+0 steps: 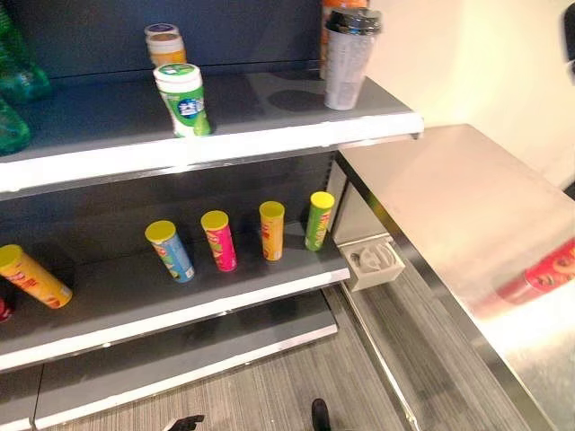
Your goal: Put the goods on the table back onto the shelves and tidy them up.
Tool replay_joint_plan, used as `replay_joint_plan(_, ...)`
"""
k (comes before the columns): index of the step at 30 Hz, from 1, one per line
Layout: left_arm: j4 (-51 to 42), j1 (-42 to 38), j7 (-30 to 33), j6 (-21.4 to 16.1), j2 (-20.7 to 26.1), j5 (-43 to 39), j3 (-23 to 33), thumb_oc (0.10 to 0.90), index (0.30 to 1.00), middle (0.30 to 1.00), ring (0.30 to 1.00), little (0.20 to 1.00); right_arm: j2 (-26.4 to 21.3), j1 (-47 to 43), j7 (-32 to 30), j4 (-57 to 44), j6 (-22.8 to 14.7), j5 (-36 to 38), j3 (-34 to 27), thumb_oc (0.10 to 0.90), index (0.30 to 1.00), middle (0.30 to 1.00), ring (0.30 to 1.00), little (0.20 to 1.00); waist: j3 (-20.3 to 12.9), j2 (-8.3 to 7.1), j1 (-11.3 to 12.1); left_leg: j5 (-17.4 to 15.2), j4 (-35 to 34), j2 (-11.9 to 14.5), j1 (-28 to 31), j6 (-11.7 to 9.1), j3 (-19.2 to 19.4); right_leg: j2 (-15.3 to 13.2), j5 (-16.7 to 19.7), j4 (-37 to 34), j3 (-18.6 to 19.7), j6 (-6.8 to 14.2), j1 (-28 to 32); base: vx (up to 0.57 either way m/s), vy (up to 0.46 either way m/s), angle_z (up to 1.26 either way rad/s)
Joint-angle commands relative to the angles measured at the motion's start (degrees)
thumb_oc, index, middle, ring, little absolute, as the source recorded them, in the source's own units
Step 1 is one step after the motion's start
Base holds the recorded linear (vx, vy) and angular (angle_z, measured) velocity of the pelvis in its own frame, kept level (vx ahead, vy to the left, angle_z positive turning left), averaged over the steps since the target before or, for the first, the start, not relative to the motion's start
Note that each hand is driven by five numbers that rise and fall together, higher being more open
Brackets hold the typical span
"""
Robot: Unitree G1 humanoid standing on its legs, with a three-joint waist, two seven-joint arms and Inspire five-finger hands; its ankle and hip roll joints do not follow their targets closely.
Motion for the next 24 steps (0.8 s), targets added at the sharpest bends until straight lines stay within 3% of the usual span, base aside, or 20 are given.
replay_joint_plan(1, -0.20, -1.14, -0.73, -2.18, 2.41, 1.52, -0.57, 0.800, 0.900, 0.900, 0.900, 0.900, -2.83, -8.00, -2.51, -1.01, -4.05, -0.38, -3.42, 0.800, 0.900, 0.900, 0.900, 0.900, -1.94, -0.81, 4.15, -6.89, 0.53, 1.79, 0.02, -1.09, -4.93, -1.90, -2.45, 1.11, -0.40, 4.43, 2.97, 0.00, 0.000, -0.12)
replay_joint_plan(4, -0.20, -1.14, -0.73, -2.18, 2.41, 1.52, -0.57, 0.800, 0.900, 0.900, 0.900, 0.900, -2.83, -7.99, -2.50, -1.01, -4.05, -0.38, -3.43, 0.800, 0.900, 0.900, 0.900, 0.900, -1.94, -0.81, 4.16, -6.89, 0.53, 1.80, 0.03, -1.09, -4.92, -1.90, -2.45, 1.11, -0.39, 4.43, 2.98, -0.02, 0.009, -0.01)
replay_joint_plan(6, -0.52, -1.51, -0.82, -2.41, 3.18, 2.36, -0.56, 0.800, 0.900, 0.900, 0.900, 0.900, -3.84, -6.63, -3.49, 3.66, -3.15, 0.04, -3.86, 0.800, 0.900, 0.900, 0.900, 0.900, -0.67, -1.55, 2.70, -6.94, 0.53, 1.12, 0.42, -0.43, -3.62, -2.00, -0.65, 1.76, 1.26, 5.10, 1.30, -0.09, 0.127, 0.01)
replay_joint_plan(18, -0.64, -1.40, -0.91, -2.46, 3.34, 2.41, -0.46, 0.800, 0.900, 0.900, 0.900, 0.900, -3.81, -6.72, -3.29, 4.70, -3.33, 0.73, -3.84, 0.800, 0.900, 0.900, 0.900, 0.900, -0.68, -1.60, 3.28, -7.57, 0.53, 1.04, 0.79, -0.20, -2.73, -1.88, -0.66, 1.65, 2.20, 5.34, 1.10, 0.00, 0.013, -0.14)
replay_joint_plan(24, -0.67, -1.73, -1.08, -2.40, 3.75, 2.66, -0.48, 0.800, 0.900, 0.900, 0.900, 0.900, -4.74, -5.88, -3.53, 8.65, -2.90, 1.83, -4.31, 0.800, 0.900, 0.900, 0.900, 0.900, -0.15, -2.40, 2.71, -7.77, 0.53, 0.96, 1.21, 0.10, -1.64, -1.50, 0.35, 2.01, 3.01, 5.71, 0.16, -0.01, 0.005, -0.05)
